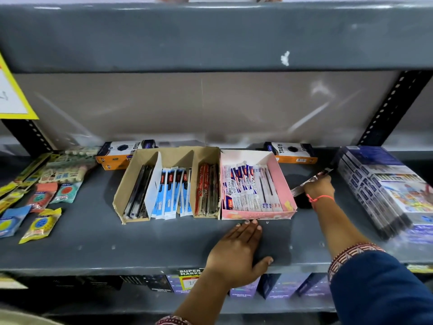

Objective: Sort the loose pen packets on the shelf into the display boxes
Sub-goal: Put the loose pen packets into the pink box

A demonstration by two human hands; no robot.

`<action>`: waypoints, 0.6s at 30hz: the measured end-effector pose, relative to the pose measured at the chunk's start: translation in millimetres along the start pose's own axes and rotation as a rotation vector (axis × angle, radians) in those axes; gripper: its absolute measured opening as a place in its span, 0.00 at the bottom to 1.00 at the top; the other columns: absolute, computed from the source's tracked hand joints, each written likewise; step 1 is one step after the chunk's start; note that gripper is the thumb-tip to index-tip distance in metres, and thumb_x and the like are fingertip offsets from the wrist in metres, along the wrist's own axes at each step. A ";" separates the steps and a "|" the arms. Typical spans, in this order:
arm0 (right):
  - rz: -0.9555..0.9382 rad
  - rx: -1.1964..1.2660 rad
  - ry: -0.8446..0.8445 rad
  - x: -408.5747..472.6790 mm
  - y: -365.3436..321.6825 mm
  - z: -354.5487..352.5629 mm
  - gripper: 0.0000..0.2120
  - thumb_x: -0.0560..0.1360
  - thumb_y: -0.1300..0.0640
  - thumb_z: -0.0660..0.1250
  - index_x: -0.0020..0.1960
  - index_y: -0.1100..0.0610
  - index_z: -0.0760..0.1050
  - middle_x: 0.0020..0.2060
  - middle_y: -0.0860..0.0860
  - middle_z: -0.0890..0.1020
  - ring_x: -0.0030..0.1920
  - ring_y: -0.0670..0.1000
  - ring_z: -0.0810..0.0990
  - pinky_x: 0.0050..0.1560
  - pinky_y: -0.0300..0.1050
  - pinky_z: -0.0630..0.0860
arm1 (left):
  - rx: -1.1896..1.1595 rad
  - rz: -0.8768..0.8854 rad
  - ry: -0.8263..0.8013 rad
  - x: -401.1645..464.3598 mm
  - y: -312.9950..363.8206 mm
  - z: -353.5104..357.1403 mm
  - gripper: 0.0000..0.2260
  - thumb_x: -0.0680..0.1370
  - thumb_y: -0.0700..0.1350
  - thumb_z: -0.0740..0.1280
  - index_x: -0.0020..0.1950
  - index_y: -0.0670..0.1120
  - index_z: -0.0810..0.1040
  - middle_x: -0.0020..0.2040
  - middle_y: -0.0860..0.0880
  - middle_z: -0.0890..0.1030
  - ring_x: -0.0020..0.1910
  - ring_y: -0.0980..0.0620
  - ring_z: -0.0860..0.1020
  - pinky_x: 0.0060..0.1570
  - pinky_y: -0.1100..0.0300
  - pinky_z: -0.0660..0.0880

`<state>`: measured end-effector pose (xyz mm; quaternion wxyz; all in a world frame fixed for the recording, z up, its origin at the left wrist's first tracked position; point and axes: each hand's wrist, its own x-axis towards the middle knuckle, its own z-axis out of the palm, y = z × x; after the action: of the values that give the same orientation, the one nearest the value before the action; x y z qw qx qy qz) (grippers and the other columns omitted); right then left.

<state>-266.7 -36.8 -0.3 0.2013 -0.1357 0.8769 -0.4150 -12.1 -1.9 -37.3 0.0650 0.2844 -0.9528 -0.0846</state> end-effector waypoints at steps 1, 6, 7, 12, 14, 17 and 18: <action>0.014 0.068 -0.003 2.5 3.6 -2.0 0.26 0.71 0.66 0.66 0.66 0.63 0.62 0.62 0.66 0.74 0.55 0.62 0.77 0.56 0.56 0.77 | -0.009 0.001 0.015 -0.5 0.2 0.3 0.42 0.71 0.67 0.34 0.74 0.42 0.59 0.74 0.44 0.61 0.73 0.47 0.57 0.67 0.52 0.40; -0.017 0.388 -0.114 0.5 11.1 -22.1 0.13 0.68 0.69 0.69 0.50 0.61 0.71 0.28 0.53 0.78 0.22 0.47 0.71 0.19 0.35 0.64 | -0.028 -0.005 -0.020 -0.7 1.2 1.0 0.44 0.68 0.70 0.31 0.76 0.45 0.51 0.77 0.48 0.51 0.75 0.51 0.47 0.66 0.63 0.36; -0.043 0.448 -0.151 -5.7 7.6 -27.7 0.08 0.70 0.70 0.67 0.42 0.59 0.72 0.18 0.48 0.75 0.16 0.43 0.68 0.15 0.31 0.61 | -0.009 -0.011 -0.032 -0.4 1.0 1.1 0.42 0.71 0.70 0.33 0.76 0.46 0.50 0.77 0.48 0.50 0.75 0.52 0.46 0.66 0.64 0.36; -0.185 0.625 -0.259 -43.3 -7.9 -54.7 0.15 0.71 0.71 0.65 0.32 0.56 0.71 0.11 0.45 0.72 0.12 0.39 0.64 0.15 0.28 0.59 | 0.008 -0.029 -0.057 -0.9 2.3 -2.2 0.31 0.79 0.62 0.48 0.77 0.47 0.48 0.77 0.49 0.48 0.75 0.53 0.46 0.66 0.63 0.38; -0.229 0.594 -0.312 -64.6 -11.1 -58.9 0.14 0.71 0.71 0.66 0.34 0.55 0.73 0.13 0.44 0.75 0.14 0.38 0.65 0.16 0.29 0.61 | 0.016 -0.037 -0.047 -1.3 2.3 -2.5 0.31 0.79 0.63 0.49 0.77 0.47 0.48 0.77 0.50 0.48 0.75 0.53 0.46 0.67 0.62 0.39; -0.299 0.562 -0.395 -96.8 -12.9 -54.4 0.13 0.70 0.73 0.67 0.36 0.56 0.74 0.18 0.43 0.79 0.16 0.37 0.68 0.18 0.28 0.63 | 0.016 -0.047 -0.049 -0.8 1.7 -1.8 0.32 0.79 0.63 0.49 0.77 0.47 0.49 0.77 0.50 0.49 0.75 0.53 0.47 0.69 0.61 0.42; -0.314 0.566 -0.424 -105.4 -12.0 -51.5 0.13 0.70 0.74 0.67 0.36 0.56 0.74 0.18 0.43 0.80 0.17 0.37 0.69 0.18 0.28 0.64 | 0.019 -0.042 -0.049 -0.7 1.7 -2.0 0.32 0.79 0.63 0.50 0.77 0.46 0.49 0.77 0.50 0.49 0.75 0.53 0.47 0.70 0.61 0.42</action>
<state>-196.8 33.1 63.9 0.3414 -0.2903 0.6352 -0.6290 -12.0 -0.3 -35.0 0.0372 0.3026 -0.9487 -0.0840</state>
